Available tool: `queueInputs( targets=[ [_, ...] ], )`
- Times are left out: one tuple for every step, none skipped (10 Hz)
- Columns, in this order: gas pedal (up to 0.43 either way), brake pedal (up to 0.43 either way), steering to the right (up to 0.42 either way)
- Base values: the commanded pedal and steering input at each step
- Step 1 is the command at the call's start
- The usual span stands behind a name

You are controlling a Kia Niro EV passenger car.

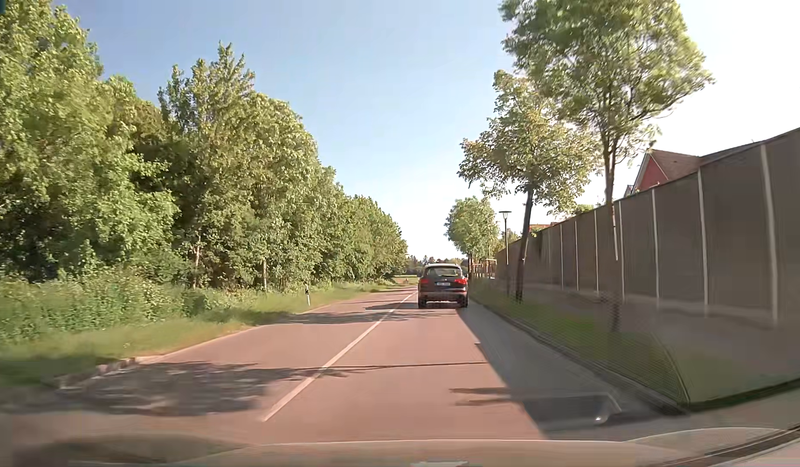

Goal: Follow the waypoints while adhering to traffic rules and regulations

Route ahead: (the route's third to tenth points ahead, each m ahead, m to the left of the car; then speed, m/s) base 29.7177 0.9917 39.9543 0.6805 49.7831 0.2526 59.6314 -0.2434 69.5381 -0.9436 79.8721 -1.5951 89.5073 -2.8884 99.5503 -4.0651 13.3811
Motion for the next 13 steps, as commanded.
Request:
queueInputs(
  targets=[
    [0.189,0.012,0.004],
    [0.189,0.012,0.004],
    [0.189,0.012,0.004],
    [0.189,0.012,0.004],
    [0.189,0.012,0.003],
    [0.189,0.012,0.004],
    [0.189,0.012,0.004],
    [0.189,0.012,0.003],
    [0.177,0.012,0.004],
    [0.177,0.012,0.004],
    [0.177,0.012,0.003],
    [0.177,0.012,0.004],
    [0.177,0.012,0.004]
  ],
)
